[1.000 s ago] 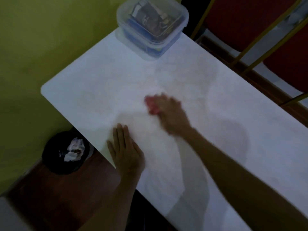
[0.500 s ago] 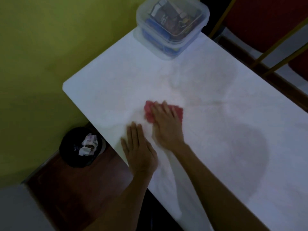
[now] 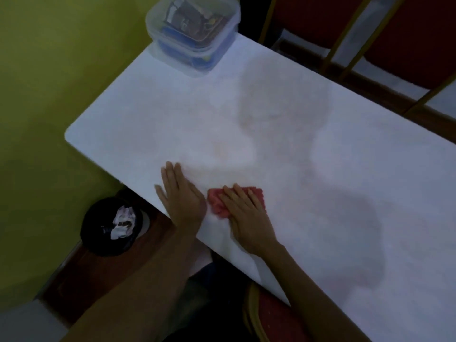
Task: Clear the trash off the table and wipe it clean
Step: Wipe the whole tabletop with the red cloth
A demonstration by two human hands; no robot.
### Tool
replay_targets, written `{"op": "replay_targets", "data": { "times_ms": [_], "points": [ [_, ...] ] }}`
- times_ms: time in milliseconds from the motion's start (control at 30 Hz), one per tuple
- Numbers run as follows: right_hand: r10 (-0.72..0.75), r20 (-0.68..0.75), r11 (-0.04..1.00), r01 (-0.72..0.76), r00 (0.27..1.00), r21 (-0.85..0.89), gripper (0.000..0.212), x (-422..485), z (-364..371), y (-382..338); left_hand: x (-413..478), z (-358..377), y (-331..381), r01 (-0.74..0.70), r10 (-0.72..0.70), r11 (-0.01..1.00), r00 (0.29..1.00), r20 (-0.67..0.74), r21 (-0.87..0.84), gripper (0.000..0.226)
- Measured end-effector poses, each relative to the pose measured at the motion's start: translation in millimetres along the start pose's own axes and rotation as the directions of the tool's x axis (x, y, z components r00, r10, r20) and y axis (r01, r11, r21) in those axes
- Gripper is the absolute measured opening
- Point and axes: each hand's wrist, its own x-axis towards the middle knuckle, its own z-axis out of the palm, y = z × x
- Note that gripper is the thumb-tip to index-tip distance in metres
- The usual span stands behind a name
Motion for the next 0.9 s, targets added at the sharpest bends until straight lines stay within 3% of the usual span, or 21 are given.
{"op": "replay_targets", "data": {
  "times_ms": [100, 267, 400, 467, 600, 667, 733, 800, 900],
  "points": [
    [0.207, -0.156, 0.978, -0.205, 0.966, 0.029, 0.062, -14, -36, 61, -4, -5, -4, -0.048, 0.047, 0.999, 0.995, 0.093, 0.01, 0.05],
    [0.553, -0.303, 0.82, -0.571, 0.776, 0.037, 0.052, -52, -96, 174, -59, -21, -3, -0.044, 0.034, 0.998, 0.976, 0.214, 0.043, 0.051],
    [0.675, -0.276, 0.72, -0.693, 0.684, 0.043, 0.055, -68, -110, 195, -140, -23, 11, -0.294, 0.268, 0.95, 0.941, 0.208, 0.103, 0.054],
    [0.633, -0.272, 0.756, -0.655, 0.725, 0.011, 0.064, -70, -99, 164, -166, -26, 33, -0.351, 0.315, 0.934, 0.896, 0.313, 0.066, 0.055],
    [0.283, -0.043, 0.959, -0.283, 0.958, -0.004, 0.065, -118, -61, 88, -177, -17, 80, -0.508, 0.412, 0.86, 0.754, 0.512, 0.055, 0.064],
    [0.143, 0.021, 0.99, -0.143, 0.989, -0.019, 0.068, -151, -59, 87, -178, -12, 96, -0.625, 0.494, 0.779, 0.664, 0.562, 0.053, 0.069],
    [0.165, 0.019, 0.982, -0.163, 0.986, -0.095, 0.079, -181, -69, 109, -184, -9, 107, -0.693, 0.547, 0.72, 0.594, 0.589, 0.031, 0.069],
    [0.398, -0.011, 0.903, -0.393, 0.917, -0.173, 0.09, -210, -88, 136, -195, -10, 119, -0.714, 0.557, 0.7, 0.557, 0.616, 0.012, 0.069],
    [0.738, -0.204, 0.628, -0.765, 0.643, -0.139, 0.09, -262, -113, 176, -213, -14, 138, -0.667, 0.461, 0.745, 0.521, 0.719, 0.005, 0.072]
  ]
}}
